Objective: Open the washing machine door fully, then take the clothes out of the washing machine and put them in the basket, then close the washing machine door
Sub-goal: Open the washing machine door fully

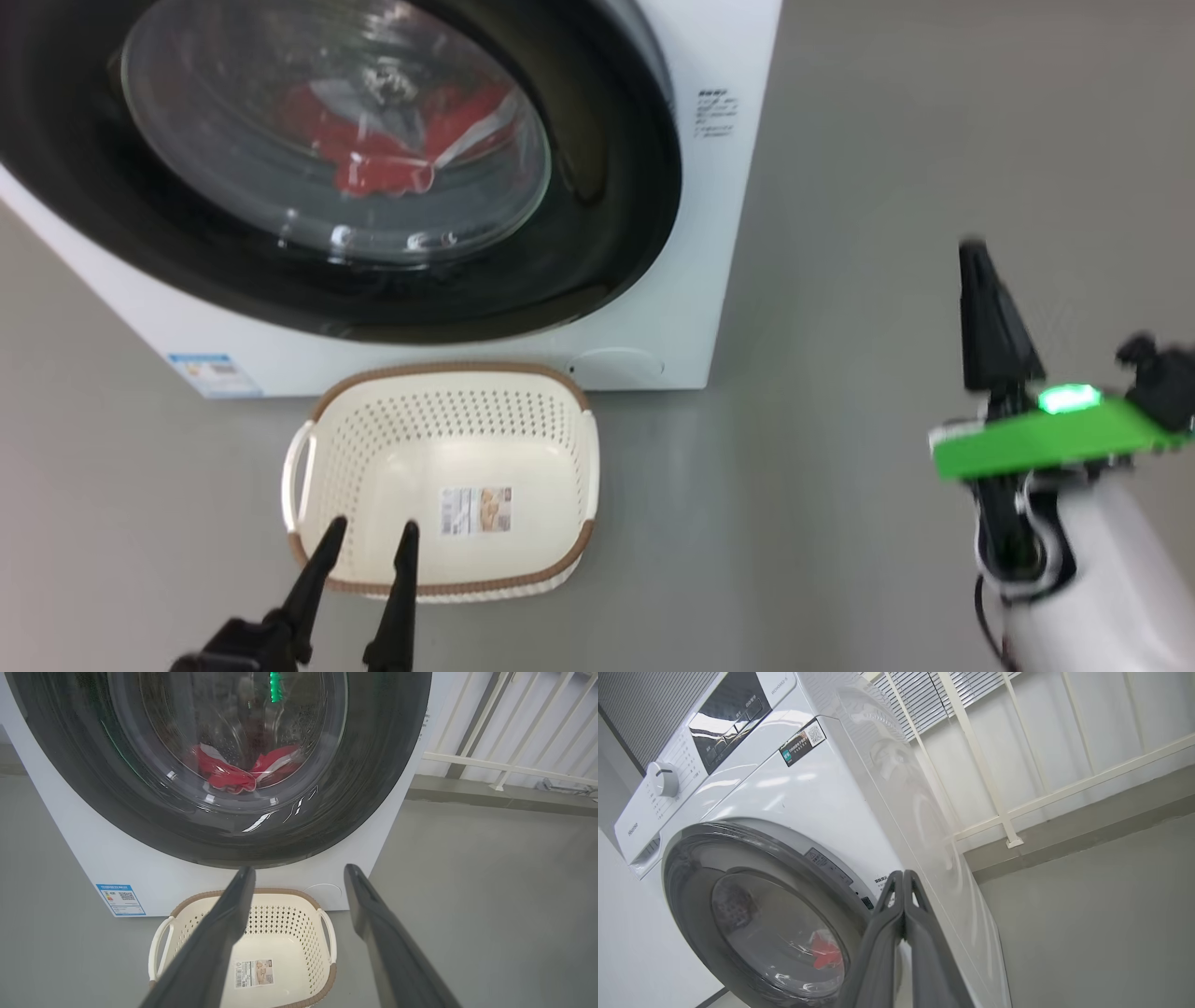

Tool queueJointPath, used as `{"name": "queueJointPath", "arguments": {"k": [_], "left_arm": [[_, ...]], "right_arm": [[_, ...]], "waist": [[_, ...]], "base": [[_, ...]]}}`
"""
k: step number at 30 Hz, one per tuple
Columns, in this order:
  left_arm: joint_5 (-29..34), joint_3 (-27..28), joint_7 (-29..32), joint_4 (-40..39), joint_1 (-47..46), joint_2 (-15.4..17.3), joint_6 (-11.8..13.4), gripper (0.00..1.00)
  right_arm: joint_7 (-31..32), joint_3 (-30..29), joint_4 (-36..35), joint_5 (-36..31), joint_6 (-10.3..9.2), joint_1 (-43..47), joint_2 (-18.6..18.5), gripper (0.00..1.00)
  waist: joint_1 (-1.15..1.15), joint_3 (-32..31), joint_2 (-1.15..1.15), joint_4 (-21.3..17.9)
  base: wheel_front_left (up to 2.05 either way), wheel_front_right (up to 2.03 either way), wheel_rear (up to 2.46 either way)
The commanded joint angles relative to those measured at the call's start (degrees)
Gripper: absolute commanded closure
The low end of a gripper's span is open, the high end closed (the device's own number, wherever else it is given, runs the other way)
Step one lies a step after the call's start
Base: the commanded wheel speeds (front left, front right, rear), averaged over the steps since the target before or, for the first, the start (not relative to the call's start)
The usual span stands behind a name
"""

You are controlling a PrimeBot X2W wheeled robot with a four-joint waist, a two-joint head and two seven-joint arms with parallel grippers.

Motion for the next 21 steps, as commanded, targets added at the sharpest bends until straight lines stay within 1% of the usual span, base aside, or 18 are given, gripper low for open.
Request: {"name": "queueJointPath", "arguments": {"k": [1, 5, 7, 12, 13, 16, 21], "left_arm": [[-0.85, 1.26, -0.7, -2.2, -2.9, 0.5, -0.34, 0.0], [-2.05, 0.4, -0.7, -2.6, -4.73, 0.5, -0.37, 0.0], [-2.61, -0.46, -0.7, -2.58, -5.59, 0.5, -0.37, 0.0], [-4.06, -2.54, -0.7, -2.74, -7.19, 0.5, -0.38, 0.0], [-4.06, -2.54, -0.7, -2.74, -7.19, 0.5, -0.38, 0.0], [-4.79, -3.22, -0.7, -2.82, -7.64, 0.5, -0.39, 0.0], [-5.6, -4.16, -0.7, -2.73, -8.41, 0.5, -0.39, 0.0]], "right_arm": [[-0.36, 2.8, -0.38, 1.73, 0.02, -5.16, -1.53, 1.0], [-0.36, 6.16, 2.18, 7.27, 0.02, -12.14, -3.48, 1.0], [-0.36, 8.75, 3.49, 11.35, 0.02, -15.16, -4.89, 1.0], [2.36, 15.78, 4.14, 22.36, 0.02, -20.87, -10.07, 1.0], [2.36, 15.78, 4.14, 22.36, 0.02, -20.87, -10.07, 1.0], [4.14, 18.08, 4.07, 27.93, 0.02, -23.49, -13.03, 1.0], [8.72, 20.3, 2.03, 37.64, 0.02, -27.6, -16.28, 1.0]], "waist": [[0.0, 3.51, 0.0, 2.81], [0.0, 6.5, 0.0, 4.93], [0.0, 7.69, 0.0, 5.99], [0.0, 9.81, 0.0, 8.63], [0.0, 9.81, 0.0, 8.63], [0.0, 10.77, 0.0, 9.78], [0.0, 12.58, 0.0, 11.0]], "base": [[0.0, 0.0, 0.0], [0.0, 0.0, 0.0], [0.0, 0.0, 0.0], [0.0, 0.0, 0.0], [0.0, 0.0, 0.0], [0.0, 0.0, 0.0], [0.0, 0.0, 0.0]]}}
